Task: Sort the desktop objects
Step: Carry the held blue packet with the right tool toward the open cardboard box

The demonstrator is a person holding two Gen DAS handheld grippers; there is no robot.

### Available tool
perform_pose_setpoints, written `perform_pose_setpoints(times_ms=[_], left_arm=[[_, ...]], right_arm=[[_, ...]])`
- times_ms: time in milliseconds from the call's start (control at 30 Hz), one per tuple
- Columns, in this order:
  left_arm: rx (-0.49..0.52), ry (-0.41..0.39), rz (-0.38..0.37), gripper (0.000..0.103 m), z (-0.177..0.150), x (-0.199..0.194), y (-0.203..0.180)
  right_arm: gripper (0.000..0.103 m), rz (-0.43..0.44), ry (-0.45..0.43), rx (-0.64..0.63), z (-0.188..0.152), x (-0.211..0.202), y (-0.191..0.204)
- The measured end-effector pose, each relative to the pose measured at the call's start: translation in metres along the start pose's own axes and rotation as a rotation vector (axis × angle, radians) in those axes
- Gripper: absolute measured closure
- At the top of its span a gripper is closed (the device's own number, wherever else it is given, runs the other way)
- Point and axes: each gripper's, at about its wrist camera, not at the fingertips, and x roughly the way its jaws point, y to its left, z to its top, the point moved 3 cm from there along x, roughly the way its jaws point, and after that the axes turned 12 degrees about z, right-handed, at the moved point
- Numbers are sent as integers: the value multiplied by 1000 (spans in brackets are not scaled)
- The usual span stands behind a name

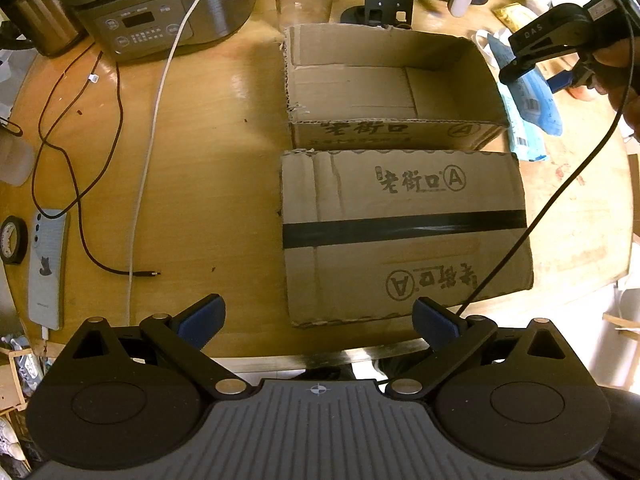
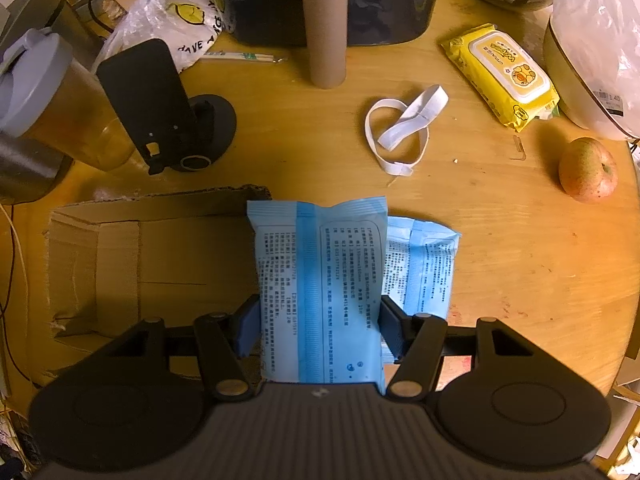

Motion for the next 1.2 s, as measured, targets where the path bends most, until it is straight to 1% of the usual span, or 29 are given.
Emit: perform_pose_setpoints(times_ms=[1200], left_arm=[[-12,1,-1,0,-4,5,34]], right_arm=[[43,15,-10,-4,4,11,53]])
